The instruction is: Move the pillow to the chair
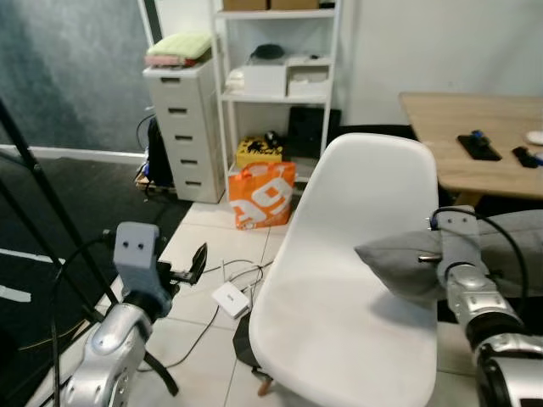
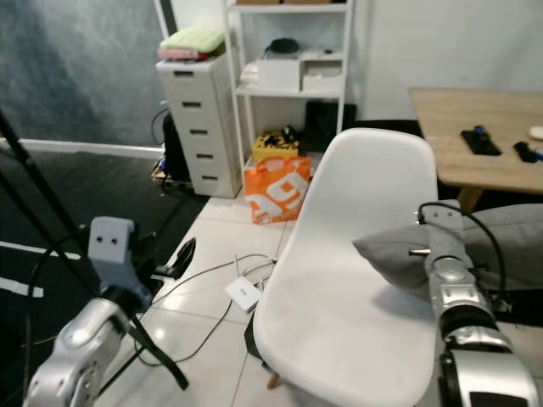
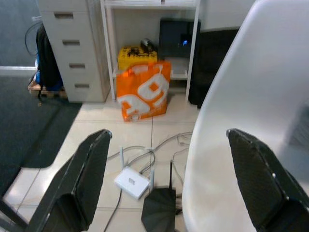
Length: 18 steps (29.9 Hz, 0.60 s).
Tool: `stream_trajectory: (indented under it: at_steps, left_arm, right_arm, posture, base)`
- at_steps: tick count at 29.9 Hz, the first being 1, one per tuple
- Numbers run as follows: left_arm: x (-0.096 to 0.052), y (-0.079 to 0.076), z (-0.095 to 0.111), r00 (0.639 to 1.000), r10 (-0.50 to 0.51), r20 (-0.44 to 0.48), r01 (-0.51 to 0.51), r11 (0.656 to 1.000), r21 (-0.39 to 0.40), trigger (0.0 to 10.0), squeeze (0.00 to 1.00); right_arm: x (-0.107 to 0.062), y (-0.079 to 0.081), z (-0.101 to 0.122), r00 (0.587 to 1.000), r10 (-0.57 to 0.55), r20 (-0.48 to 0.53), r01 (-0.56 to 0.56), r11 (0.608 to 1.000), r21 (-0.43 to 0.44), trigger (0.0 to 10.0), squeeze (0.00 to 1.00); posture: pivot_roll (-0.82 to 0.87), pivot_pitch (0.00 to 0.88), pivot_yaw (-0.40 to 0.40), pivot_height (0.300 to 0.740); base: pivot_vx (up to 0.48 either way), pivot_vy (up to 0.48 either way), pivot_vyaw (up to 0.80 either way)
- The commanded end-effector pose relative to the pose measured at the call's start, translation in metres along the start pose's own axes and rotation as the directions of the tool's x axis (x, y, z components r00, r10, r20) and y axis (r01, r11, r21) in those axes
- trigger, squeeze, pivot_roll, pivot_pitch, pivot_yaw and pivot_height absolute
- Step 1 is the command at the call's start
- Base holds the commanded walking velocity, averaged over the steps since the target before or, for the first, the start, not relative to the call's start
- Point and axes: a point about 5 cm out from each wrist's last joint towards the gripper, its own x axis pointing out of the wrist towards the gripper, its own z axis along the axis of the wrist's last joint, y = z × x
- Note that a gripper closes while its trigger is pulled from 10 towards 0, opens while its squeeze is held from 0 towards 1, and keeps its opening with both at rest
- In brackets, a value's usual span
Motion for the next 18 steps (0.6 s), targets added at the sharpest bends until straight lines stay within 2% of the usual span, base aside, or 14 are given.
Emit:
stream_trajectory:
  at_steps: [1, 3, 5, 9, 10, 11, 12, 15, 17, 18]
  left_arm:
    - [-0.002, 0.002, 0.001, 1.0, -0.004, -0.011, 0.004, 1.0, 0.011, 10.0, 0.0]
    - [-0.006, 0.004, 0.003, 1.0, -0.01, -0.02, 0.011, 1.0, 0.02, 10.0, 0.0]
    - [-0.006, 0.004, 0.003, 1.0, -0.01, -0.02, 0.011, 1.0, 0.02, 10.0, 0.0]
    - [-0.012, 0.007, 0.005, 0.999, -0.015, -0.035, 0.016, 0.999, 0.034, 10.0, 0.0]
    - [-0.013, 0.008, 0.006, 0.999, -0.019, -0.041, 0.021, 0.999, 0.04, 10.0, 0.0]
    - [-0.013, 0.008, 0.006, 0.999, -0.019, -0.041, 0.021, 0.999, 0.04, 10.0, 0.0]
    - [-0.015, 0.008, 0.007, 0.999, -0.024, -0.047, 0.027, 0.999, 0.047, 10.0, 0.0]
    - [-0.015, 0.008, 0.007, 0.999, -0.024, -0.047, 0.027, 0.999, 0.047, 10.0, 0.0]
    - [-0.016, 0.008, 0.007, 0.998, -0.028, -0.05, 0.031, 0.998, 0.051, 10.0, 0.0]
    - [-0.017, 0.008, 0.008, 0.997, -0.039, -0.065, 0.043, 0.997, 0.067, 10.0, 0.0]
  right_arm:
    - [0.001, 0.009, 0.027, 0.991, 0.038, 0.129, -0.036, 0.999, -0.021, 10.0, 0.0]
    - [0.0, 0.019, 0.035, 0.98, 0.082, 0.181, -0.072, 0.996, -0.06, 10.0, 0.0]
    - [0.0, 0.019, 0.035, 0.98, 0.082, 0.181, -0.072, 0.996, -0.06, 10.0, 0.0]
    - [-0.001, 0.03, 0.044, 0.964, 0.133, 0.232, -0.105, 0.986, -0.127, 10.0, 0.0]
    - [-0.001, 0.037, 0.043, 0.963, 0.157, 0.217, -0.122, 0.979, -0.165, 10.0, 0.0]
    - [-0.001, 0.037, 0.043, 0.963, 0.157, 0.217, -0.122, 0.979, -0.165, 10.0, 0.0]
    - [-0.003, 0.045, 0.034, 0.967, 0.18, 0.177, -0.14, 0.966, -0.217, 10.0, 0.0]
    - [-0.003, 0.045, 0.034, 0.967, 0.18, 0.177, -0.14, 0.966, -0.217, 10.0, 0.0]
    - [-0.003, 0.05, 0.027, 0.97, 0.193, 0.147, -0.153, 0.956, -0.251, 10.0, 0.0]
    - [-0.007, 0.059, 0.003, 0.978, 0.207, 0.039, -0.188, 0.942, -0.278, 10.0, 0.0]
  posture:
    - [-0.13, 0.059, 0.064, 0.605]
    - [-0.12, 0.081, 0.084, 0.595]
    - [-0.12, 0.081, 0.084, 0.595]
    - [-0.11, 0.092, 0.099, 0.58]
    - [-0.1, 0.109, 0.108, 0.575]
    - [-0.1, 0.109, 0.108, 0.575]
    - [-0.09, 0.115, 0.114, 0.57]
    - [-0.09, 0.115, 0.114, 0.57]
    - [-0.09, 0.115, 0.114, 0.565]
    - [-0.08, 0.134, 0.124, 0.56]
  base:
    - [0.0, 0.0, 0.0]
    - [0.0, 0.0, 0.0]
    - [0.0, 0.0, 0.0]
    - [0.0, 0.0, 0.0]
    - [0.0, 0.0, 0.0]
    - [0.0, 0.0, 0.0]
    - [0.0, 0.0, 0.0]
    - [0.0, 0.0, 0.0]
    - [0.0, 0.0, 0.0]
    - [0.0, 0.0, 0.0]
